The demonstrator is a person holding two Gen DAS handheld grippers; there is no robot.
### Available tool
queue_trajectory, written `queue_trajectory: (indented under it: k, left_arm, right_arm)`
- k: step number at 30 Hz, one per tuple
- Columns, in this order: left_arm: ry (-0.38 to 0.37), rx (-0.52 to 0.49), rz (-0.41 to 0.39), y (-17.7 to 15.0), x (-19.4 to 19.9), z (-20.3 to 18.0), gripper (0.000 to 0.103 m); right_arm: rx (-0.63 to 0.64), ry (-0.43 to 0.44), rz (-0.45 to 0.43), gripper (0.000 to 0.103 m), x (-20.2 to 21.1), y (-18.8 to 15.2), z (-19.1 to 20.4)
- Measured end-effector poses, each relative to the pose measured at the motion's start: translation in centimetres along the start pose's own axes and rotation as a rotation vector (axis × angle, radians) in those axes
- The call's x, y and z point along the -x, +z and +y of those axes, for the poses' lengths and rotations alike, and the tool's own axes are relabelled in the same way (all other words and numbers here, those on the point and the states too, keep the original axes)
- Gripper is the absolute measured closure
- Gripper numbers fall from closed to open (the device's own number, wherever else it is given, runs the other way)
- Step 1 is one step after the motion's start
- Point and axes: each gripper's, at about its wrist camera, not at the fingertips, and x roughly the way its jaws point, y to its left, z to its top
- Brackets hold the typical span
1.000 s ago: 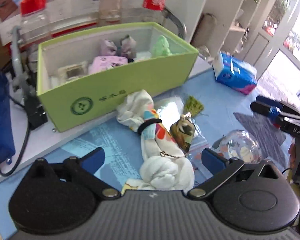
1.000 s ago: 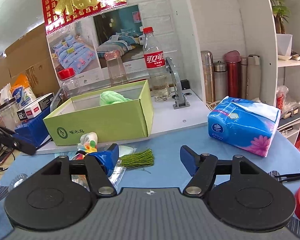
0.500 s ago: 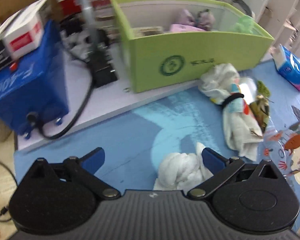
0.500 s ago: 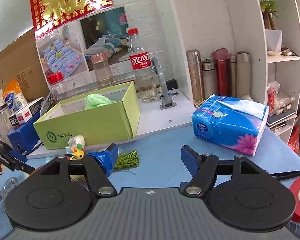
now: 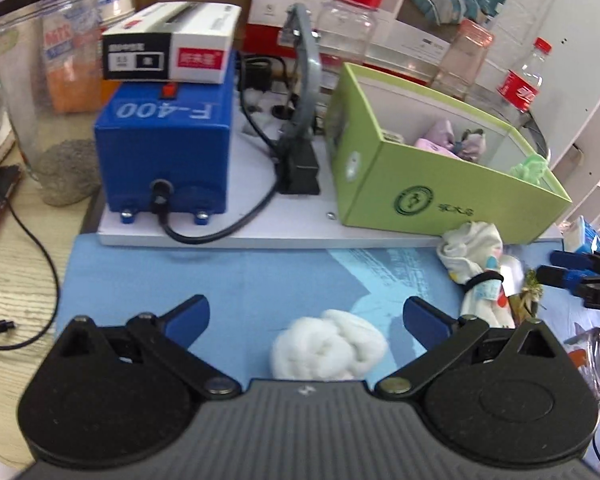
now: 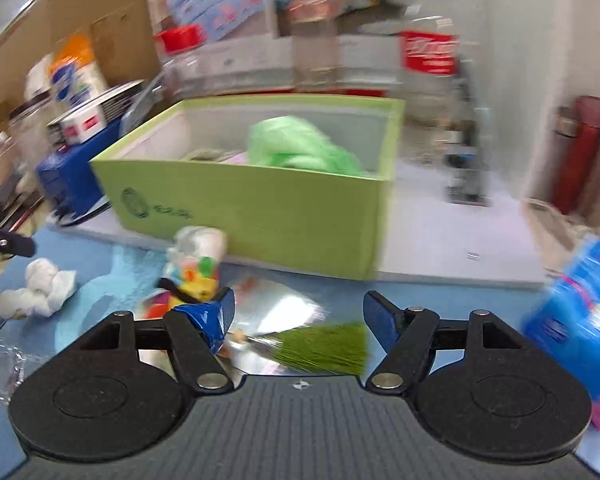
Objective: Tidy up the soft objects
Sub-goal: 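Position the left tool over the white towel while the right tool approaches the zongzi plush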
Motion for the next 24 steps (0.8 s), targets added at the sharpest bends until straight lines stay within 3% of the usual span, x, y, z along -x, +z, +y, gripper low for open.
queue_trajectory:
  k: [3, 6, 11, 16, 18, 20, 21, 24]
  left_arm:
    - [-0.019, -0.003, 0.010, -0.1, -0.4, -0.6, 0.001]
    - [-0.017, -0.005, 0.015, -0.3, -0.6, -0.6, 0.001]
    - [-0.021, 0.000, 0.016, -0.8, -0.5, 0.1, 0.001]
    - [-0.026, 0.022, 0.029, -1.5, -0.6, 0.4, 0.001]
    - [-0.033, 0.024, 0.027, -1.7, -0.4, 0.3, 0.001]
    - [-0.039, 0.034, 0.021, -1.6, -0.2, 0.1, 0.001]
    - [-0.043, 0.038, 0.016, -1.5, -0.1, -0.1, 0.001]
    - [-0.047, 0.032, 0.005, -1.3, 0.4, -0.6, 0.001]
  right_arm:
    - [0.072, 0.028, 0.090, 0.046, -2.2, 0.3, 1.2]
    - [0.140, -0.065, 0.136, 0.046, -2.2, -0.3, 1.1]
    - [0.145, -0.193, 0.184, 0.045, 0.8, -3.5, -2.3]
    - [0.046, -0.307, 0.181, 0.044, 4.5, -6.9, -5.8]
    - [0.048, -0.373, 0.129, 0.044, 6.1, -7.3, -5.7]
    - [-0.018, -0.317, 0.050, 0.044, 7.4, -6.7, -5.8]
    - [-0.075, -0.227, 0.022, 0.044, 7.5, -5.7, -6.1]
    - [-0.114, -0.055, 0.028, 0.044, 6.0, -2.4, -5.0]
